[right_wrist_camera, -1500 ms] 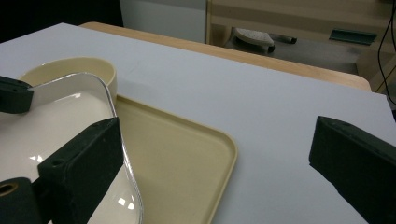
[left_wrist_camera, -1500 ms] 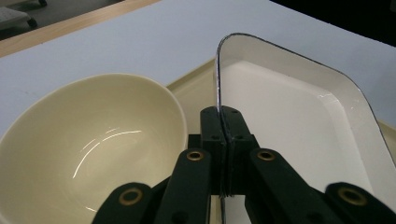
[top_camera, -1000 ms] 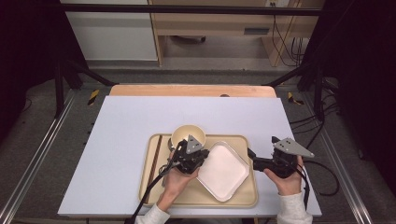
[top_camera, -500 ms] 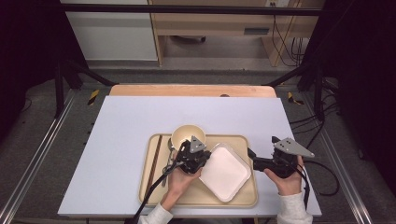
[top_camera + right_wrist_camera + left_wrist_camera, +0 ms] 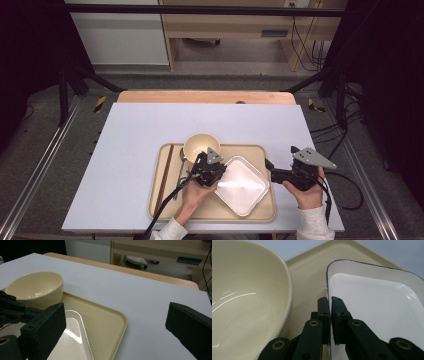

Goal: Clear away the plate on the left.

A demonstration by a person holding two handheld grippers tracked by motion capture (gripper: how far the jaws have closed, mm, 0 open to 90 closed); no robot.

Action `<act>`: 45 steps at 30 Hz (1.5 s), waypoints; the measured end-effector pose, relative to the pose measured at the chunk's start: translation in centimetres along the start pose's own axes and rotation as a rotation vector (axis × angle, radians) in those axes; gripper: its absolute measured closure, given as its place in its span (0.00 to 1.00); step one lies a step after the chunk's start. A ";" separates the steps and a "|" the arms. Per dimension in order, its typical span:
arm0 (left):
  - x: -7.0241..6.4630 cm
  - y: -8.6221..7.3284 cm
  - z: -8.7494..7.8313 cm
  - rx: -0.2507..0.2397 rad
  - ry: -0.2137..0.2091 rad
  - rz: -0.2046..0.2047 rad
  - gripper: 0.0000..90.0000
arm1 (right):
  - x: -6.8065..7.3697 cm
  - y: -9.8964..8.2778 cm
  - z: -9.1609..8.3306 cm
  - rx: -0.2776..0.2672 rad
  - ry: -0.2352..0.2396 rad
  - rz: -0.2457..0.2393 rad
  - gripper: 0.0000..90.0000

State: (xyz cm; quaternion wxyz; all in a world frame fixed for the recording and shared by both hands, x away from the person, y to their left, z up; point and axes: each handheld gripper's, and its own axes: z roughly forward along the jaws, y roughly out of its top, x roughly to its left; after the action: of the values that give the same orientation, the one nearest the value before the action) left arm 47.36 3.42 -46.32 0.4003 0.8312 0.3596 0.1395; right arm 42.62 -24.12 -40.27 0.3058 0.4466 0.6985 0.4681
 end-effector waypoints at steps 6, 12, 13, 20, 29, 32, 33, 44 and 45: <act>0.1 -0.2 0.4 0.031 0.007 0.010 0.94 | 0.0 0.0 0.0 0.001 -0.002 0.000 0.04; -0.1 -0.3 0.6 0.042 0.015 0.023 0.93 | -0.1 -0.1 0.0 0.004 -0.002 0.001 0.04; -0.1 -0.3 0.6 0.042 0.015 0.023 0.93 | -0.1 -0.1 0.0 0.004 -0.002 0.001 0.04; -0.2 0.2 -0.9 0.034 0.002 0.038 0.84 | -0.1 -0.1 0.0 0.002 -0.003 0.005 0.04; 0.7 1.5 -6.1 -0.092 -0.034 0.067 0.64 | -0.2 -0.1 0.0 0.003 -0.004 0.007 0.04; 1.6 1.7 -7.7 -0.126 -0.039 0.066 0.57 | -0.2 -0.1 0.0 0.004 -0.005 0.007 0.04; 1.8 1.7 -8.1 -0.133 -0.041 0.065 0.55 | -0.2 -0.1 0.0 0.006 -0.004 0.005 0.04; 5.8 0.0 -12.9 -0.202 0.049 0.076 0.36 | -0.3 -0.2 0.0 0.014 -0.007 0.007 0.03; 6.4 -0.7 -13.4 -0.202 0.074 0.077 0.35 | -0.3 -0.2 0.0 0.010 -0.009 0.008 0.03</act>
State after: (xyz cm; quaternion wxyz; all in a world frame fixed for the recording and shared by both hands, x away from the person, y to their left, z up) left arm 44.56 15.85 -38.58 0.4630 0.7940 0.3261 0.2210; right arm 42.68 -24.41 -40.41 0.3047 0.4530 0.6976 0.4639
